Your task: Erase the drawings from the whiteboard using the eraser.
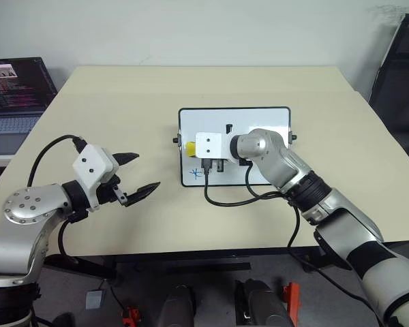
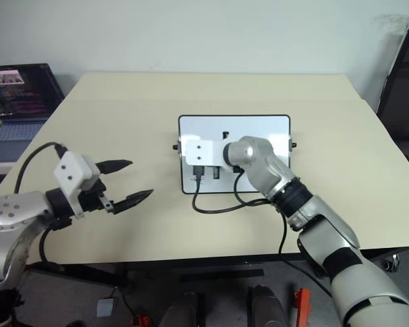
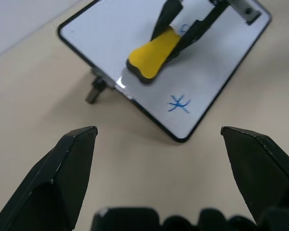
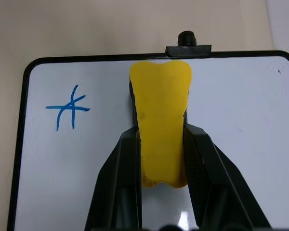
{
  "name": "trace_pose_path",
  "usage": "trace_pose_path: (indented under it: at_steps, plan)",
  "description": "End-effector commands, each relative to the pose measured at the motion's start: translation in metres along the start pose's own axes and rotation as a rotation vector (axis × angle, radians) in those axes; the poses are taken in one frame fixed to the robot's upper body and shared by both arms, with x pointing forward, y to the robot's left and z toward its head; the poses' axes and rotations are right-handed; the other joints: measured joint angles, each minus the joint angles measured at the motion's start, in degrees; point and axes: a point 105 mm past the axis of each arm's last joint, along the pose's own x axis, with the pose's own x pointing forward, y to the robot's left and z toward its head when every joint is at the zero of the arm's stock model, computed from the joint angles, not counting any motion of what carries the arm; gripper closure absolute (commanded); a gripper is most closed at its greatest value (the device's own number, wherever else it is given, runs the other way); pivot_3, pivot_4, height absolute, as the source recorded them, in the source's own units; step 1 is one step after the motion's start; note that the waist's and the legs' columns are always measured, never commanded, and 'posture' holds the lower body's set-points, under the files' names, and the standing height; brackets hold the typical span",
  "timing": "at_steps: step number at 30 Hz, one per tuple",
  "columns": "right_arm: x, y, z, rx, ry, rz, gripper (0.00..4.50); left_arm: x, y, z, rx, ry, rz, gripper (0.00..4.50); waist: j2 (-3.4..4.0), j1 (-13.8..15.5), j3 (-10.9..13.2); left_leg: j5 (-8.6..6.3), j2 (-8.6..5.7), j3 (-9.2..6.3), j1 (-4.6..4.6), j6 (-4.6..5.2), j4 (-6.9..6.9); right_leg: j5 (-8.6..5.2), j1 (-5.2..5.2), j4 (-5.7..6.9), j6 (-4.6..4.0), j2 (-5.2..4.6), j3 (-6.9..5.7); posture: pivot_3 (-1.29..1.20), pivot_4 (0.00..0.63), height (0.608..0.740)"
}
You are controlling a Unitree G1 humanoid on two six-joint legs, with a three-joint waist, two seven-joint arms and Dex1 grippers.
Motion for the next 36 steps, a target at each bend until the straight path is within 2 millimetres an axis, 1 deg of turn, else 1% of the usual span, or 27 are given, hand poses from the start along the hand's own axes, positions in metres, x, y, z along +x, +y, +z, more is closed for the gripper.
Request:
trace_pose_path:
  at_steps: [1,5,12,15,17,20,25,27,32,36]
  plan:
    - [0.002,-0.005,0.001,-0.046,0.008,-0.029,3.64,0.000,-0.002,0.005,0.025,-0.020,-0.008,0.00,0.00,0.00,0.00,0.00,0.00,0.00,-0.01,0.00,0.00,0.00,0.00,-0.01,0.00,0.00,0.00,0.00,0.150,0.740]
    - [0.010,0.008,-0.012,-0.070,0.057,-0.003,3.65,0.001,-0.001,0.004,0.022,-0.016,-0.001,0.00,-0.02,-0.05,-0.02,0.00,0.01,-0.01,0.06,0.00,-0.01,-0.01,0.01,0.07,-0.02,0.00,0.00,0.00,0.150,0.740]
    - [0.022,0.044,-0.026,-0.089,0.095,0.105,3.66,0.001,0.001,0.003,0.025,-0.005,0.010,0.00,-0.12,-0.08,-0.12,0.00,0.04,-0.05,0.35,0.00,-0.01,-0.08,0.22,0.20,-0.21,0.04,-0.01,0.00,0.150,0.740]
    - [0.025,0.059,-0.030,-0.094,0.106,0.156,3.66,0.001,0.002,0.002,0.024,-0.002,0.012,0.00,-0.24,-0.08,-0.25,0.00,0.04,-0.05,0.51,0.00,-0.01,-0.18,0.36,0.20,-0.39,0.04,-0.01,0.00,0.150,0.740]
    - [0.026,0.070,-0.036,-0.107,0.126,0.188,3.66,0.002,0.002,0.001,0.018,0.004,0.020,0.00,-0.33,-0.08,-0.34,0.01,0.04,-0.06,0.57,0.00,0.00,-0.19,0.40,0.22,-0.45,0.04,-0.01,0.00,0.150,0.740]
    - [0.026,0.081,-0.046,-0.109,0.156,0.221,3.66,0.003,0.001,-0.001,0.014,0.009,0.018,0.00,-0.43,-0.07,-0.51,0.01,0.05,-0.07,0.75,0.00,0.00,-0.19,0.51,0.23,-0.49,0.04,-0.01,0.00,0.150,0.740]
    - [0.023,0.091,-0.061,-0.108,0.198,0.259,3.67,0.004,0.002,-0.001,0.015,0.012,0.019,0.00,-0.45,0.15,-0.65,0.01,0.08,-0.15,1.20,-0.01,0.00,-0.22,0.97,0.14,-0.55,0.02,-0.05,0.00,0.150,0.740]
    - [0.022,0.093,-0.065,-0.106,0.214,0.273,3.67,0.003,0.003,-0.001,0.019,0.017,0.019,0.00,-0.45,0.33,-0.75,0.01,0.08,-0.19,1.25,-0.01,0.00,-0.23,0.94,0.09,-0.55,0.00,-0.06,0.00,0.150,0.740]
    - [0.018,0.097,-0.069,-0.105,0.225,0.300,3.67,0.003,0.004,-0.001,0.024,0.019,0.019,0.00,-0.35,0.75,-1.06,0.00,0.08,-0.23,1.26,-0.02,0.00,-0.24,0.90,0.02,-0.56,-0.04,-0.08,0.00,0.150,0.740]
    - [0.014,0.104,-0.075,-0.094,0.243,0.334,3.67,0.004,0.005,0.000,0.027,0.018,0.015,0.00,-0.32,1.26,-1.20,0.00,0.11,-0.27,1.26,-0.02,0.00,-0.24,0.90,-0.02,-0.56,-0.07,-0.07,0.00,0.150,0.740]
